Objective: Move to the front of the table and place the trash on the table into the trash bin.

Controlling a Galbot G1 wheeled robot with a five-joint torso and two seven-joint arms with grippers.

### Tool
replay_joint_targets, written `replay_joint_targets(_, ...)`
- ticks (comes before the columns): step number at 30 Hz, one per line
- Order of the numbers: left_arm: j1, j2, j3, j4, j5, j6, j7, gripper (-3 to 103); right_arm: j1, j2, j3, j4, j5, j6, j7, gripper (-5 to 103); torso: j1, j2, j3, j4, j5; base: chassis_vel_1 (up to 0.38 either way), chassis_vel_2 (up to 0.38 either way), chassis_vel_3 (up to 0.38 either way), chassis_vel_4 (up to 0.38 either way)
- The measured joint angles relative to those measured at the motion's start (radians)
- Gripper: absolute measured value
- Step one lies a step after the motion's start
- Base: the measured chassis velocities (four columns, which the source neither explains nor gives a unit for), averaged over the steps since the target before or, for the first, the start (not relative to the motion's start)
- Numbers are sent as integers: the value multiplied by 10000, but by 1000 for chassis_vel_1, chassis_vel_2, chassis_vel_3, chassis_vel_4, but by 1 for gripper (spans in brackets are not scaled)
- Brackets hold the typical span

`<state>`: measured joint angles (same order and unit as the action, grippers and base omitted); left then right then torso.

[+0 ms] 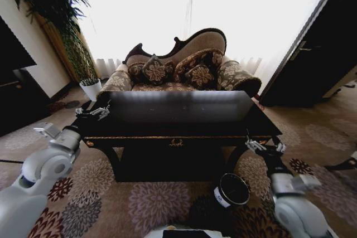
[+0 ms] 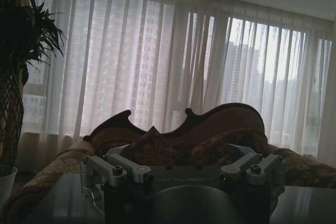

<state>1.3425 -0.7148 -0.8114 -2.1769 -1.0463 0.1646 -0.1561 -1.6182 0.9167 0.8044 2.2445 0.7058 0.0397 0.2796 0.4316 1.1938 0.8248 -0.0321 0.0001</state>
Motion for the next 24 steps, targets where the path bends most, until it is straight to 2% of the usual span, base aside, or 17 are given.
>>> replay_joint_targets(5, 0, 0, 0, 0, 0, 0, 0, 100, 1095, -526, -337, -633, 467, -179, 76, 100, -1, 0, 0, -2, 1, 0, 0, 0, 0)
replay_joint_targets(14, 0, 0, 0, 0, 0, 0, 0, 100, 2219, -937, -982, -1407, 970, -232, 93, 100, -1, 0, 0, -1, -1, 0, 0, 0, 0)
replay_joint_targets(20, 0, 0, 0, 0, 0, 0, 1, 100, 2338, -1083, -883, -1798, 1049, -192, -666, 100, -1, 0, -1, -3, -1, 0, 0, 0, 0)
replay_joint_targets(24, 0, 0, 0, 0, 0, 0, 0, 100, 2298, -1083, -837, -1807, 1067, -189, -762, 100, -2, 0, -1, -3, 0, 0, 0, 0, 0)
